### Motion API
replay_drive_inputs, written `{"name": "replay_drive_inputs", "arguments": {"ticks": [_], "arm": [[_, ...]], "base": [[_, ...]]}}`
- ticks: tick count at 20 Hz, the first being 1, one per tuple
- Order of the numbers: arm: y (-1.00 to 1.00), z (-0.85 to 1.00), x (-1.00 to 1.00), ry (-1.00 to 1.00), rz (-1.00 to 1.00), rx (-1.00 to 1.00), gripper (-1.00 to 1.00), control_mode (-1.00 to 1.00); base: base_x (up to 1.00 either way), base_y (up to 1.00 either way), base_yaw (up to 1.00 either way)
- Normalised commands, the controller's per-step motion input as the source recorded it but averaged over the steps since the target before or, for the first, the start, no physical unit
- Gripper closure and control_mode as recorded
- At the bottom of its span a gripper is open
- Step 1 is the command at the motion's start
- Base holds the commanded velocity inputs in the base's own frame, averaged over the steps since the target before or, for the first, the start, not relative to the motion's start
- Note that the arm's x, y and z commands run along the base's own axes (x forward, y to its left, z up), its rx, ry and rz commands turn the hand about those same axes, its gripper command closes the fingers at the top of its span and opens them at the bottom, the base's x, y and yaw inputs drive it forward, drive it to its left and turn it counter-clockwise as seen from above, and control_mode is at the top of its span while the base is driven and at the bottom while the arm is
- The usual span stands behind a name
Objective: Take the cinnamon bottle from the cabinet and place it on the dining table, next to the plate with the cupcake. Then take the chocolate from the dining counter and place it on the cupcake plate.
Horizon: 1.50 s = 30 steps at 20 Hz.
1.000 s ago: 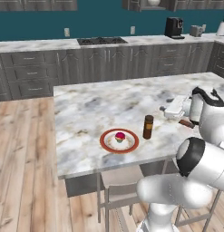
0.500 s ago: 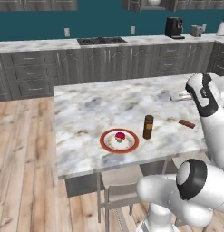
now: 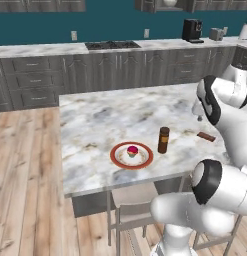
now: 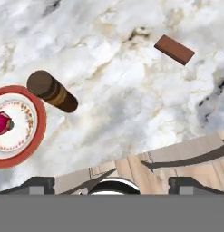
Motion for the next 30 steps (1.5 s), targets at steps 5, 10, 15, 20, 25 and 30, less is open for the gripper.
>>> {"name": "replay_drive_inputs", "arguments": {"ticks": [5,10,15,20,25,30], "arm": [[-0.99,-0.61,0.00,0.17,-0.06,0.00,-1.00,-1.00],[-0.91,-0.49,0.26,0.05,0.02,-0.01,-1.00,-1.00],[-0.38,-0.65,0.69,0.12,0.14,-0.03,-1.00,-1.00],[-0.19,-0.45,0.84,0.03,0.27,-0.08,-1.00,-1.00],[-0.20,-0.38,0.61,0.06,0.28,-0.03,-1.00,-1.00],[-0.20,-0.38,0.50,0.06,0.22,0.00,-1.00,-1.00]], "base": [[0.00,0.00,0.00],[0.00,0.00,0.00],[0.00,0.00,0.00],[0.00,0.00,0.00],[0.00,0.00,0.00],[0.00,0.00,0.00]]}}
